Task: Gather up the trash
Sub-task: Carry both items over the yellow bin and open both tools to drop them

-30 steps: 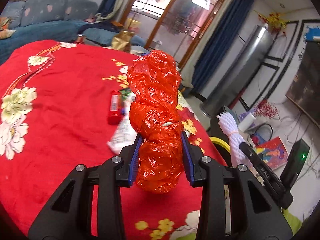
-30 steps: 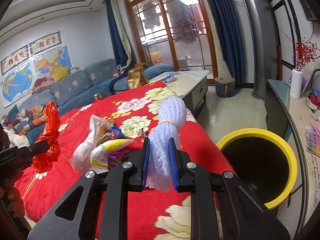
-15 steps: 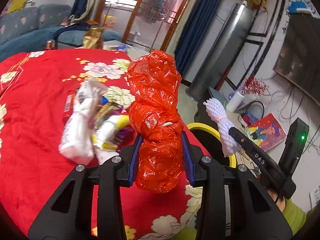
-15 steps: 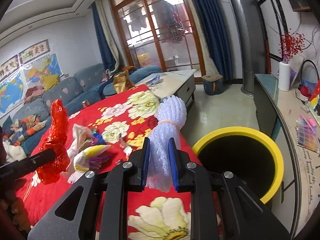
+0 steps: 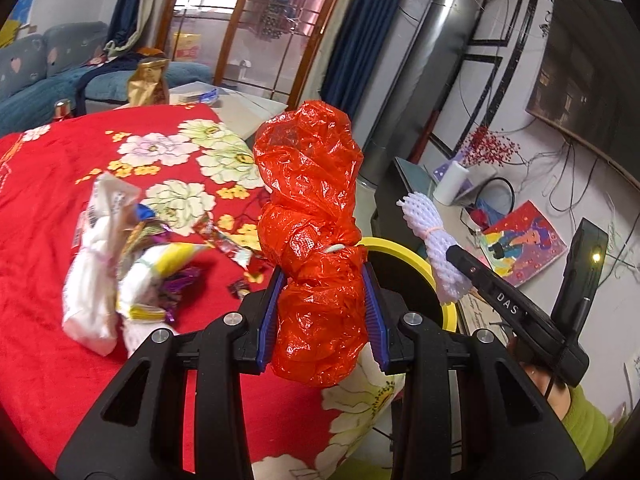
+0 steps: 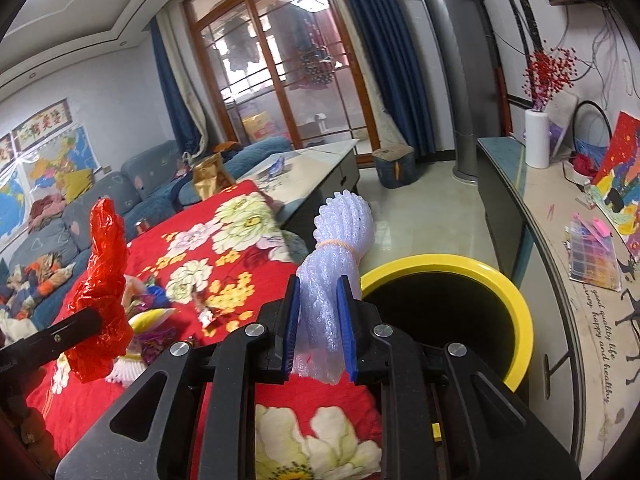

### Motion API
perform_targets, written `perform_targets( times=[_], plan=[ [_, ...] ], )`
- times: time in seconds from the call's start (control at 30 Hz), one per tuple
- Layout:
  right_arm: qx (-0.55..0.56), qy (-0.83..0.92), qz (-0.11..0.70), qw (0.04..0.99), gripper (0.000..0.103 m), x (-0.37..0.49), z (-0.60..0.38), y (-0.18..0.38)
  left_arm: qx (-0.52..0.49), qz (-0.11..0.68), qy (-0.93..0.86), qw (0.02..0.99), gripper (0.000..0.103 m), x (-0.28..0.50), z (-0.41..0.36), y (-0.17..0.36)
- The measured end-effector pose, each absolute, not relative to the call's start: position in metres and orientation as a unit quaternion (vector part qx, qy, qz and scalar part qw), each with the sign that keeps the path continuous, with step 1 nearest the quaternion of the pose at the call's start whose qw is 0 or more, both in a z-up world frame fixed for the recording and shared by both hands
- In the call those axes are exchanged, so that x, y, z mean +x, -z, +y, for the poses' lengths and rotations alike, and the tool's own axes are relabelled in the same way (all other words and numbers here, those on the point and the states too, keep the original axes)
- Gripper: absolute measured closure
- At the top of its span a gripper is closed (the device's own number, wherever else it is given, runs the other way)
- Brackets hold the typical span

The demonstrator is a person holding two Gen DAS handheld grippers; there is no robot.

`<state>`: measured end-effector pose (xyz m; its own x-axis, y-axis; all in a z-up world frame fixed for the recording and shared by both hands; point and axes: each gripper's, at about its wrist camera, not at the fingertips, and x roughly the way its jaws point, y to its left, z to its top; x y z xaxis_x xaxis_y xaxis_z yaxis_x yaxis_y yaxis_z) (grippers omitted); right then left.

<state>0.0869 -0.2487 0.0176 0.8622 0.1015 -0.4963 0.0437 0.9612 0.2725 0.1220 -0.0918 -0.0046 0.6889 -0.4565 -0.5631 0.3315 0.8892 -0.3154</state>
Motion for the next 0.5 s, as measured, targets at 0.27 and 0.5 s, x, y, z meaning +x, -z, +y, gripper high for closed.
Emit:
perform_targets(
  times=[0.27, 0.5],
  plan=[
    [0.154, 0.006, 0.28, 0.948, 0.085, 0.093, -0.275, -0.006, -0.078, 0.346, 0.235, 0.905, 0.073, 0.128, -0.124, 0.017],
    [0.168, 0.022, 0.291, 0.942, 0.085, 0.097, -0.296, 0.004, -0.056, 0.357, 0.258, 0.896, 0.073, 0.137, -0.156, 0.028]
  ],
)
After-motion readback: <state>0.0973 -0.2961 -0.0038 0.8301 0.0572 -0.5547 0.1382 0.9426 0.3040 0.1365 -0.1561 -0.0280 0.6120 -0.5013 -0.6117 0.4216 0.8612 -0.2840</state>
